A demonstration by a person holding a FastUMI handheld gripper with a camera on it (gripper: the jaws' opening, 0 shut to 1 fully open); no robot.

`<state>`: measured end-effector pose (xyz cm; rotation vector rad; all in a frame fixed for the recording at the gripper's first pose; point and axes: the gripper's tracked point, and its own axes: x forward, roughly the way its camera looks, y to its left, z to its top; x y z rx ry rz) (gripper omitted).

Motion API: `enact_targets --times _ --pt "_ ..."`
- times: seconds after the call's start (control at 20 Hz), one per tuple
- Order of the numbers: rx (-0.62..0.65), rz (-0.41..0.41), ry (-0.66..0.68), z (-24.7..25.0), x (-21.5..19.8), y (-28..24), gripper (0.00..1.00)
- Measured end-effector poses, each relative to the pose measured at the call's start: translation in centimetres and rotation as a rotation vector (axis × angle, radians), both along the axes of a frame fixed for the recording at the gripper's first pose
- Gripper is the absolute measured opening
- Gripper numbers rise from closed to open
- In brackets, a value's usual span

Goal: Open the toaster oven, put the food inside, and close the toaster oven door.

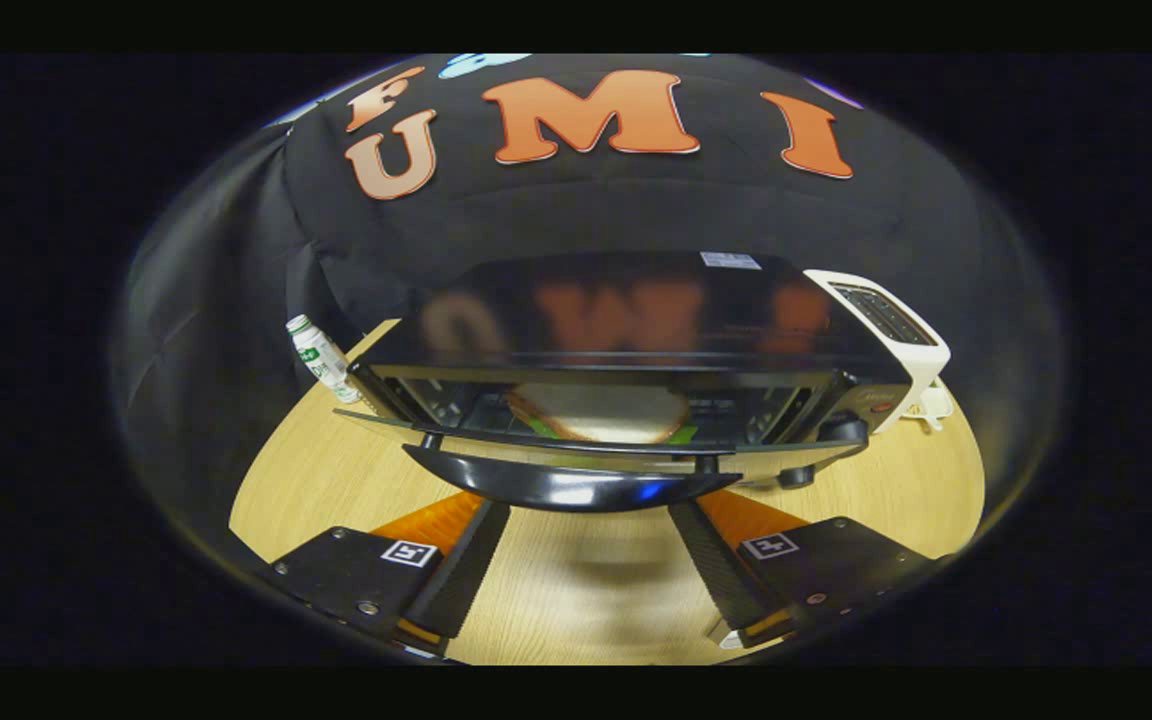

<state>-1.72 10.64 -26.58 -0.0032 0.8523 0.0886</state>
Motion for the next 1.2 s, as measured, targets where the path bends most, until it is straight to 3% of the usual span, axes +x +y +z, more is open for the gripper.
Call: enact_targets --times 0.3,0.6,1.2 --pt "-0.022 0.022 -0.045 2.7 2.1 -0.4 0.95" --pt "-0.033 0.075 -0.147 7.1 0.1 -1.0 0.95" --pt "0.079 0.089 -0.627 29.1 1.2 -2.3 0.98"
